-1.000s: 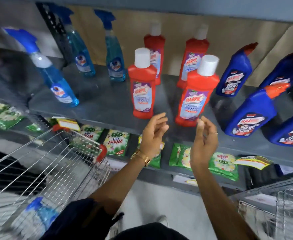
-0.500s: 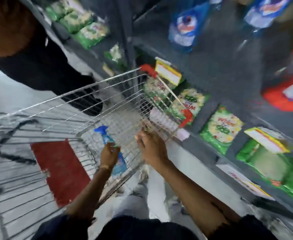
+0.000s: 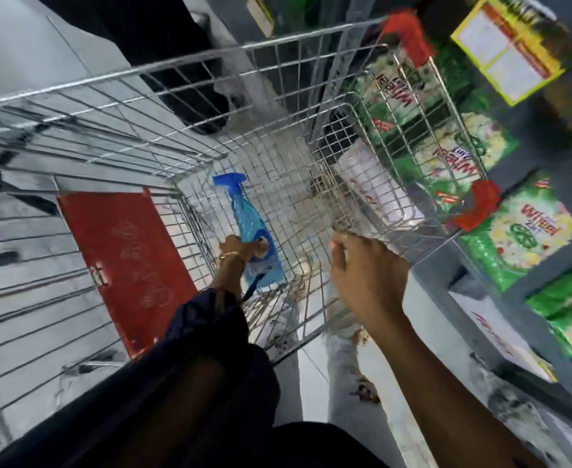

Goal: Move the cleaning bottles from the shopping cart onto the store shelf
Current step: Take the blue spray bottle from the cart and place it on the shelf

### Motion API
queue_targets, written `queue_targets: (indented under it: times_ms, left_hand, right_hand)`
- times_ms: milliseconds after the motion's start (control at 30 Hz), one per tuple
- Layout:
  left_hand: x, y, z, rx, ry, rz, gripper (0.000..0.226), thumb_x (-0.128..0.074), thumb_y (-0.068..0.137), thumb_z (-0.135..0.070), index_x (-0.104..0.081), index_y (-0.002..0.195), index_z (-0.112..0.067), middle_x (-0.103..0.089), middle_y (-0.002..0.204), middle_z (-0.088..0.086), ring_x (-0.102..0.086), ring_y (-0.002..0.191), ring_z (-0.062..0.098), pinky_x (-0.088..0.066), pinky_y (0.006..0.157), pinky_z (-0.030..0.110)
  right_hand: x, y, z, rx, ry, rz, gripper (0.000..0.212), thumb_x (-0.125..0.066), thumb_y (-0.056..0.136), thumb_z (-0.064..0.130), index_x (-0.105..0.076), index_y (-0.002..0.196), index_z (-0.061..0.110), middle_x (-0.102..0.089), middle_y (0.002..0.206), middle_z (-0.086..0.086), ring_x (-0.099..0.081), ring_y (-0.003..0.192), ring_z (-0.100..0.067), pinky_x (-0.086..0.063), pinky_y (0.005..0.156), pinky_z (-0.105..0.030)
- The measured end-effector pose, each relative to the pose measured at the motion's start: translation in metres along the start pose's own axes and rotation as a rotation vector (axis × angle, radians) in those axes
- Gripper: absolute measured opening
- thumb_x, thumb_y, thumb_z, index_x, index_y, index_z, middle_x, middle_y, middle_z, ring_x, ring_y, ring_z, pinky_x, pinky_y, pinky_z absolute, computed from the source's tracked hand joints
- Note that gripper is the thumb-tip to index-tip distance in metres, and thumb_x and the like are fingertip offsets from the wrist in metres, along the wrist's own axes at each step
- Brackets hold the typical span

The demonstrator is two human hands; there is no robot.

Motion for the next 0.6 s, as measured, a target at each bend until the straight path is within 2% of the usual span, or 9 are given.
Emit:
queue_targets:
  times_ms: [67,100,200,267,367,433,467,533,600]
  left_hand:
    - [-0.007,-0.001,-0.004,0.017,-0.031,0.054,0.046,-0.072,0.082,-0.013,-0.052,0.116,0.010,-0.057,0.132,0.025,-0.056,0.120,0.041,-0.049,0.094,0.044]
    - [-0.009,0.001,-0.006,0.021,-0.052,0.056,0.043,-0.075,0.080,-0.011,-0.051,0.110,0.007,-0.058,0.130,0.025,-0.058,0.117,0.041,-0.051,0.090,0.046]
    - [-0.010,-0.008,-0.014,-0.023,-0.018,0.009,0.052,-0.082,0.071,-0.009,-0.048,0.110,0.001,-0.059,0.127,0.025,-0.062,0.109,0.037,-0.055,0.087,0.048]
    - [-0.008,-0.023,-0.034,-0.148,-0.058,-0.007,0.049,-0.083,0.068,-0.005,-0.047,0.102,-0.006,-0.061,0.124,0.025,-0.064,0.101,0.034,-0.056,0.087,0.049]
    - [-0.003,-0.069,-0.076,-0.389,-0.213,0.064,0.045,-0.080,0.068,0.005,-0.052,0.101,-0.007,-0.066,0.113,0.023,-0.066,0.097,0.033,-0.057,0.085,0.052]
    - [0.003,-0.109,-0.110,-0.539,-0.293,0.136,0.045,-0.077,0.069,0.009,-0.054,0.105,-0.004,-0.071,0.101,0.013,-0.070,0.091,0.029,-0.061,0.078,0.044]
    - [0.007,-0.132,-0.126,-0.599,-0.323,0.171,0.047,-0.076,0.068,0.011,-0.055,0.107,-0.003,-0.072,0.099,0.011,-0.072,0.087,0.025,-0.062,0.074,0.038]
    - [0.014,-0.181,-0.158,-0.707,-0.342,0.228,0.051,-0.076,0.065,0.015,-0.057,0.109,0.000,-0.073,0.100,0.017,-0.073,0.086,0.025,-0.062,0.073,0.034]
    - [0.015,-0.228,-0.184,-0.797,-0.324,0.285,0.050,-0.077,0.063,0.015,-0.062,0.105,-0.006,-0.074,0.098,0.016,-0.072,0.090,0.027,-0.063,0.076,0.037]
  right_hand:
    - [-0.002,-0.001,0.001,0.010,-0.015,0.011,0.017,-0.053,0.089,0.029,-0.066,0.099,0.028,-0.074,0.083,-0.007,-0.066,0.074,-0.030,-0.031,0.056,-0.029]
    - [-0.003,-0.001,0.001,0.008,-0.021,0.015,0.015,-0.054,0.089,0.029,-0.066,0.099,0.028,-0.074,0.082,-0.006,-0.066,0.073,-0.029,-0.030,0.055,-0.028]
    - [0.001,0.000,0.001,0.005,-0.020,-0.009,0.010,-0.059,0.087,0.028,-0.067,0.093,0.027,-0.074,0.079,-0.003,-0.066,0.068,-0.025,-0.023,0.051,-0.023]
    - [0.004,-0.001,0.003,0.014,0.033,-0.027,0.010,-0.057,0.088,0.027,-0.066,0.093,0.026,-0.075,0.080,-0.002,-0.065,0.069,-0.025,-0.024,0.052,-0.023]
    - [0.005,-0.002,0.001,0.018,0.110,-0.040,0.017,-0.048,0.093,0.029,-0.062,0.102,0.025,-0.073,0.094,-0.003,-0.064,0.084,-0.025,-0.032,0.058,-0.026]
    - [0.007,0.000,-0.001,0.021,0.170,-0.015,0.026,-0.043,0.097,0.033,-0.057,0.114,0.020,-0.070,0.108,-0.007,-0.062,0.097,-0.027,-0.041,0.066,-0.030]
    - [0.009,0.001,-0.002,0.001,0.293,0.027,0.032,-0.042,0.098,0.034,-0.054,0.121,0.017,-0.067,0.116,-0.010,-0.060,0.104,-0.028,-0.047,0.074,-0.033]
    - [0.020,0.002,-0.001,-0.043,0.810,0.150,0.041,-0.044,0.097,0.037,-0.050,0.130,0.013,-0.064,0.123,-0.012,-0.061,0.112,-0.025,-0.051,0.092,-0.041]
    - [0.047,-0.001,-0.002,-0.035,1.247,0.176,0.039,-0.053,0.089,0.042,-0.059,0.120,0.020,-0.070,0.113,-0.006,-0.066,0.105,-0.020,-0.052,0.093,-0.043]
Point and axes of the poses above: each hand's wrist, its own y-axis towards the middle knuckle, its own x-axis out of the back of the hand, z = x × y, the point moved 10 cm from there along y, towards the middle knuckle
